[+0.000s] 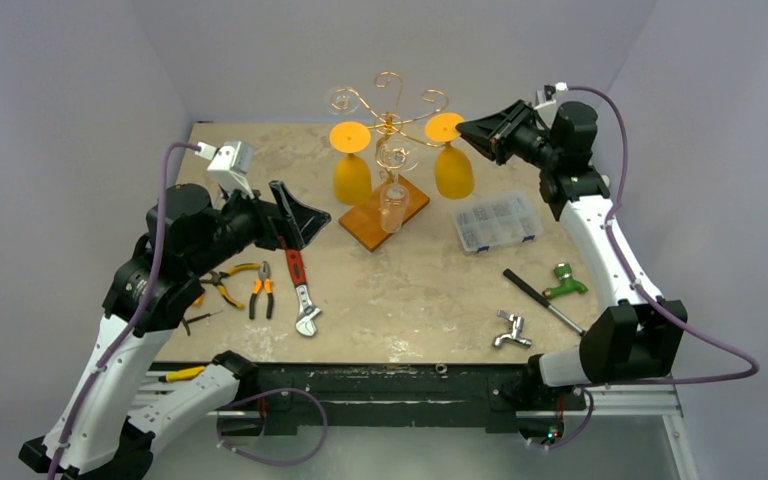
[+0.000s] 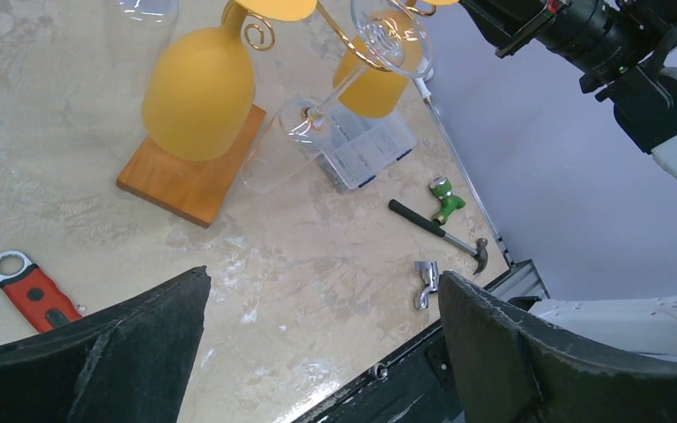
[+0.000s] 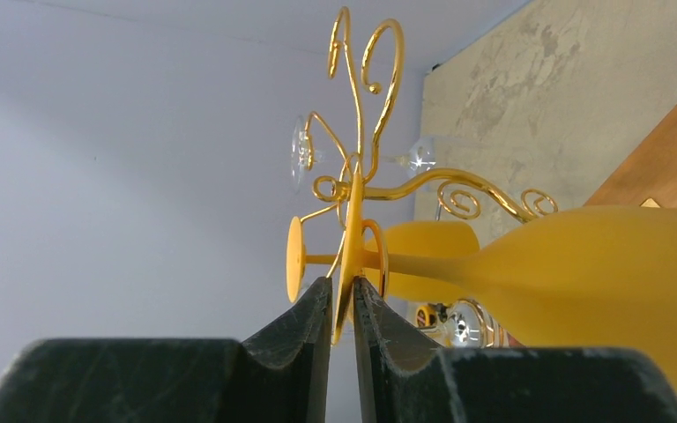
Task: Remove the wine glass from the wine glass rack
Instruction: Pick up the wine glass from the wine rack.
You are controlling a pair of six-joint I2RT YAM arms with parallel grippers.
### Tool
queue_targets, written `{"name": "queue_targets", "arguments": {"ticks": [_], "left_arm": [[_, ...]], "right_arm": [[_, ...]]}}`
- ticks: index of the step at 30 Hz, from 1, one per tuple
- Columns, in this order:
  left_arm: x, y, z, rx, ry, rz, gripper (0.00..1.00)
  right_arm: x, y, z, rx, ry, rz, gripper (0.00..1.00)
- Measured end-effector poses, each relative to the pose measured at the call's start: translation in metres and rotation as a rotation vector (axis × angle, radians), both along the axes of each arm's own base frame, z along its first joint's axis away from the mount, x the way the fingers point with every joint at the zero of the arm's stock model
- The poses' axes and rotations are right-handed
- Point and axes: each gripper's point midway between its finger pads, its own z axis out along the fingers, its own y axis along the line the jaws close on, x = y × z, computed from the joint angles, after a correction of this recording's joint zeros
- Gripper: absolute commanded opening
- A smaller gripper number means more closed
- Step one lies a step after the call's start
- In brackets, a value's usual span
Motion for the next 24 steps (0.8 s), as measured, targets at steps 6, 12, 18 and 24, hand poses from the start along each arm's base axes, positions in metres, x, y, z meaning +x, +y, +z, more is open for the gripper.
{"name": "queue_targets", "arguments": {"ticks": [6, 12, 18, 24], "left_arm": [[-0.0011, 0.0004, 0.0013, -0.008, -0.005, 0.002, 0.97], [-0.0040, 0.0014, 0.0033, -0.026, -0.004, 0.006, 0.97], [-0.0068, 0.0026, 0.0009, -0.029, 0.001, 0.007, 0.97], [-0.0090, 0.0039, 0.0030, -0.034, -0.008, 0.007, 0.97]], "right_arm": [[-0.0006, 0.0003, 0.0000, -0.003, -0.001, 0.003, 0.00], [-0.0013, 0.0006, -0.0014, -0.005, 0.005, 0.007, 0.00], [-0.0017, 0.0005, -0.0019, -0.005, 0.008, 0.007, 0.00], [-0.0021, 0.0006, -0.0028, -0.005, 0.014, 0.007, 0.00]]}}
